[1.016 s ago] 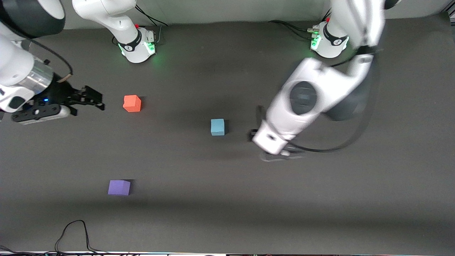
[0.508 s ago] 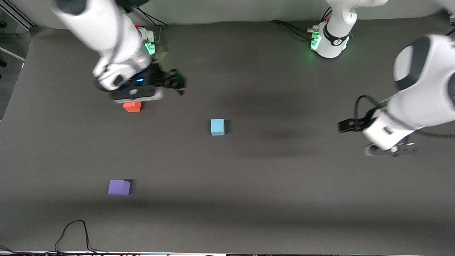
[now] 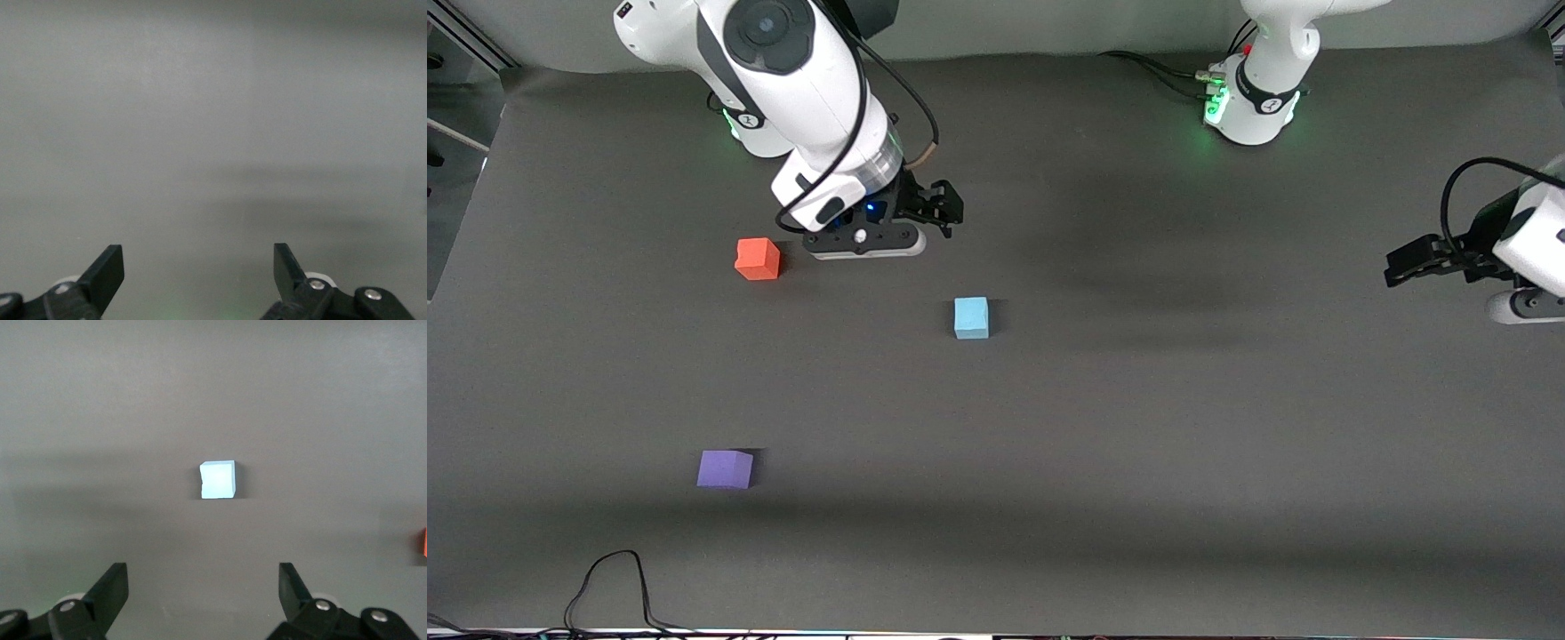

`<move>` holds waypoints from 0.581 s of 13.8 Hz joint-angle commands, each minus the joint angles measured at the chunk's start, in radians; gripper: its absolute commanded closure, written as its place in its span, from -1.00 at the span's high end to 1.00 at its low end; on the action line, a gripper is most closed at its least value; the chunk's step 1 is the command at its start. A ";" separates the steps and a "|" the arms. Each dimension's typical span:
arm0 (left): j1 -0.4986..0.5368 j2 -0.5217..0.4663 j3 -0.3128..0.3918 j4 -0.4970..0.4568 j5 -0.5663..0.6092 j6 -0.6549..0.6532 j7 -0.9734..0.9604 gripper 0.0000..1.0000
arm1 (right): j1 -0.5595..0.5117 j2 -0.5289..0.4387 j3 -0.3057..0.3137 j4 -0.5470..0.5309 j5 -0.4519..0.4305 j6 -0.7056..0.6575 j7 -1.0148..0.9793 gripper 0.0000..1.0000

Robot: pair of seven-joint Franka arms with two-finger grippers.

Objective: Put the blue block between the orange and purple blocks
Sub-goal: 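Lower the right gripper onto the blue block and close it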

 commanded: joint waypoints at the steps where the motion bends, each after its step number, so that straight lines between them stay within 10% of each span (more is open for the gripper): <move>1: 0.008 -0.051 -0.001 -0.038 0.011 -0.007 0.024 1.00 | 0.037 -0.008 -0.008 -0.171 0.005 0.169 0.004 1.00; 8: -0.120 -0.068 0.138 -0.026 0.011 -0.025 0.044 1.00 | 0.115 0.157 -0.008 -0.437 -0.003 0.677 0.005 1.00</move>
